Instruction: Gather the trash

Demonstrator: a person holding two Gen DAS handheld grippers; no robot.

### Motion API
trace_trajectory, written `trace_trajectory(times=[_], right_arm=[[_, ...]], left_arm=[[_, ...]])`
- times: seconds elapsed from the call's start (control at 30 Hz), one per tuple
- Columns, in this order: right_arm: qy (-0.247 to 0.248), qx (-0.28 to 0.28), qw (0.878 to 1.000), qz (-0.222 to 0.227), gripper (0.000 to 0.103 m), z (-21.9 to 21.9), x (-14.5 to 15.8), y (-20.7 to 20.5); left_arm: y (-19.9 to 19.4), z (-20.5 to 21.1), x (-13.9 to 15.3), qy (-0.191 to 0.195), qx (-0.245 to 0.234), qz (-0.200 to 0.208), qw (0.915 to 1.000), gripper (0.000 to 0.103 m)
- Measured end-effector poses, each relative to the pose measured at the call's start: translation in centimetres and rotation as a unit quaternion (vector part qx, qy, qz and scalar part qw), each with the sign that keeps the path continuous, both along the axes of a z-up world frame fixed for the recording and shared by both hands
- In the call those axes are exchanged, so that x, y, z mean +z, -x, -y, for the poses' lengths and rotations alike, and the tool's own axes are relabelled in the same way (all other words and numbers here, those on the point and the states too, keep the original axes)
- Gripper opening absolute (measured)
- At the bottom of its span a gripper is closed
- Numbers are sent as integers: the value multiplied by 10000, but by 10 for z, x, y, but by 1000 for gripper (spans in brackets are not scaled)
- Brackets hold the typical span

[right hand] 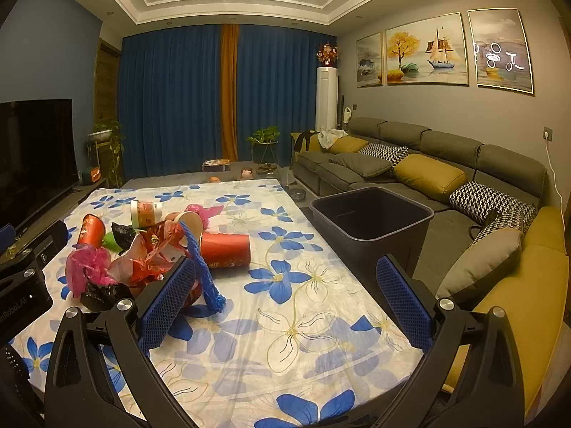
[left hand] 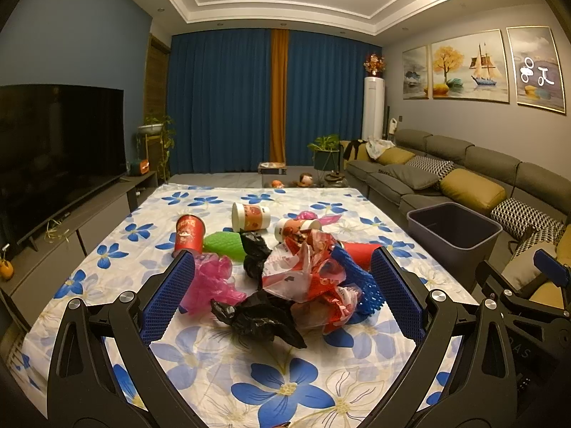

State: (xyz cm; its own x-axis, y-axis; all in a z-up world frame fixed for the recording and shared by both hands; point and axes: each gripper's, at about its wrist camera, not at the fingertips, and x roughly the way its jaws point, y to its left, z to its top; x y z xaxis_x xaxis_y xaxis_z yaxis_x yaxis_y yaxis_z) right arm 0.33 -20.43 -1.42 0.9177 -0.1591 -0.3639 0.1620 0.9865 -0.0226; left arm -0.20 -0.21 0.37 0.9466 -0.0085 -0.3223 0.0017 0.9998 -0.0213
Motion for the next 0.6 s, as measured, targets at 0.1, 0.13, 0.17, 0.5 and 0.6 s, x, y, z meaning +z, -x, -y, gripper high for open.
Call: trace_trajectory(times=[0.1, 0.13, 0.17, 0.5, 0.6], right_arm=[[-2, 2, 10000, 5, 98, 0, 0, 0], [-1, 2, 10000, 4, 98, 0, 0, 0], [-4, 5, 10000, 5, 98, 0, 0, 0], [-9, -7, 10000, 10, 98, -1, -2, 1], [-12, -7, 10000, 10, 98, 0, -2, 1]], left_arm=[[0, 0, 1, 2, -7, 5, 10000, 97], [1, 0, 1, 3, -9, 6, 10000, 97], [1, 0, 1, 3, -11, 9, 10000, 97], [1, 1, 1, 2, -10, 9, 10000, 97], [1, 1, 1, 4, -12, 5, 10000, 97]])
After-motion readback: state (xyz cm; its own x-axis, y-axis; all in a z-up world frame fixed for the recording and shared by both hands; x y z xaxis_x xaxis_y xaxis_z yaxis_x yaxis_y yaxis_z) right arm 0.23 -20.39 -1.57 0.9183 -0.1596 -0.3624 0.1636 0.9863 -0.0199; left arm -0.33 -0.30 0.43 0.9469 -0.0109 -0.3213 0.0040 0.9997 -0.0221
